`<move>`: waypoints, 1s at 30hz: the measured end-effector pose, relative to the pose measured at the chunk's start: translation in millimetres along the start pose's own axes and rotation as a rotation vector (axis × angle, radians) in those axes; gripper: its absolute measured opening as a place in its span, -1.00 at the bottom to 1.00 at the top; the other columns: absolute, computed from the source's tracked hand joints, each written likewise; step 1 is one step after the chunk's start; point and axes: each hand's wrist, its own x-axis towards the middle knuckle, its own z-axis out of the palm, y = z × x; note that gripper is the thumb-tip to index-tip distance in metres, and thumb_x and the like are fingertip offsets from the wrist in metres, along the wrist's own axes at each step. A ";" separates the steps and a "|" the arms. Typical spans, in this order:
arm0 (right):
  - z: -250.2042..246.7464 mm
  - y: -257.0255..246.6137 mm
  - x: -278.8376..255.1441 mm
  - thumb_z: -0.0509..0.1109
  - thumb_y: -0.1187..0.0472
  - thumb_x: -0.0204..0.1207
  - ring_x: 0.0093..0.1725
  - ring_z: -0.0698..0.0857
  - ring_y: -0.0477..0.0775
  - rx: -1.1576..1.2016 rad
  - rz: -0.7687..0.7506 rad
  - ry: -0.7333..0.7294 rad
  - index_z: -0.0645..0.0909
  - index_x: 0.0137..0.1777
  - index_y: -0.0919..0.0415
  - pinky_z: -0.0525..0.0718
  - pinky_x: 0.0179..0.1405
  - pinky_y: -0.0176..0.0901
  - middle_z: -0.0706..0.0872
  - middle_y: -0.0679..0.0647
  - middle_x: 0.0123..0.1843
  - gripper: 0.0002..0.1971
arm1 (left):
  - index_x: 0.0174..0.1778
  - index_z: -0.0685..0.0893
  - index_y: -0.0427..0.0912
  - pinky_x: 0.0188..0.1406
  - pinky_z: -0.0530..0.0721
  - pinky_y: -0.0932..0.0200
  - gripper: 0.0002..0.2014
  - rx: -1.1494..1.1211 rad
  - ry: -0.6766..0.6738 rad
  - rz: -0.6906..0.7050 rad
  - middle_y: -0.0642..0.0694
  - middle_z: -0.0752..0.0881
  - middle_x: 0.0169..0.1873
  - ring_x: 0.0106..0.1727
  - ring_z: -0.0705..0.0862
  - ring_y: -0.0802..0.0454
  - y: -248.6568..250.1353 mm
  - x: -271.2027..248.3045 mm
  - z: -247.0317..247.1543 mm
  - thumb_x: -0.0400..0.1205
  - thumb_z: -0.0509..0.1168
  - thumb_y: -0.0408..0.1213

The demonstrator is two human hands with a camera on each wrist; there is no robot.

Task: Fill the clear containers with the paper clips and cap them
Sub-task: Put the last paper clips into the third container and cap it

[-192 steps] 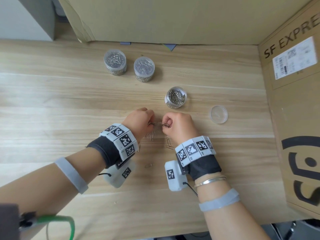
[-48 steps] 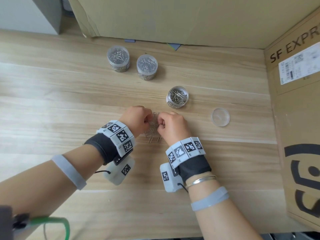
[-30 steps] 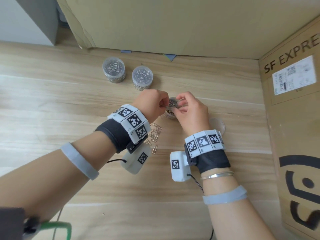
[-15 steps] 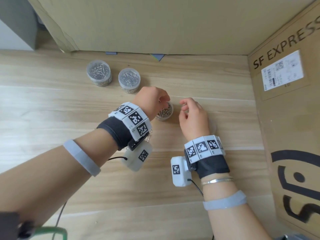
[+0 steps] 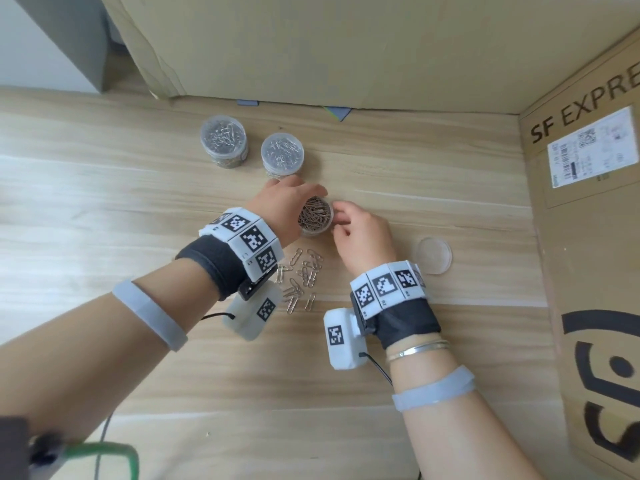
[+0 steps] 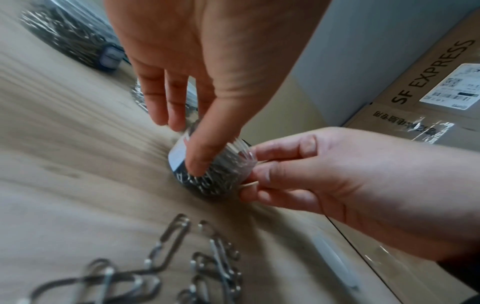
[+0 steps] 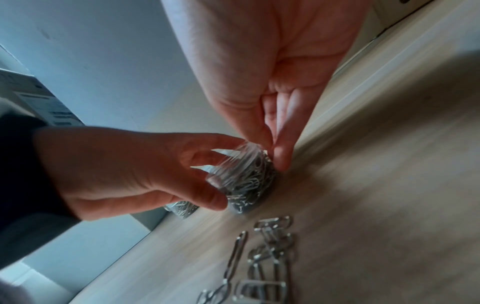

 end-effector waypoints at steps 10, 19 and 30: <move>24.1 -8.1 -34.0 0.67 -0.09 0.07 0.30 0.43 0.08 -0.297 -0.050 -0.343 0.41 0.40 -0.01 0.43 0.30 -0.11 0.41 0.02 0.29 -0.14 | 0.36 0.40 0.04 0.17 0.58 -0.09 -0.31 -0.083 0.049 -0.052 -0.13 0.51 0.23 0.19 0.56 -0.23 -34.1 -21.2 0.0 0.33 0.41 -0.46; 40.8 -4.2 -46.9 0.46 0.30 0.41 0.00 0.63 0.06 -0.293 -0.151 -0.186 0.58 0.09 0.07 0.62 -0.12 -0.07 0.57 -0.01 0.11 -0.72 | 0.33 0.45 -0.12 0.36 0.26 0.09 -0.32 -0.198 0.076 0.002 -0.18 0.52 0.24 0.28 0.48 -0.14 -51.0 -34.8 8.4 0.28 0.52 -0.31; 41.4 -13.8 -35.3 0.31 0.39 0.39 -0.29 0.49 0.10 -0.355 -0.114 -0.171 0.59 -0.15 0.22 0.36 -0.34 -0.21 0.63 0.14 -0.13 -0.90 | 0.31 0.46 -0.08 0.40 0.20 0.07 -0.26 -0.294 0.119 0.115 -0.07 0.59 0.25 0.31 0.51 -0.05 -76.4 -32.3 24.3 0.20 0.59 -0.18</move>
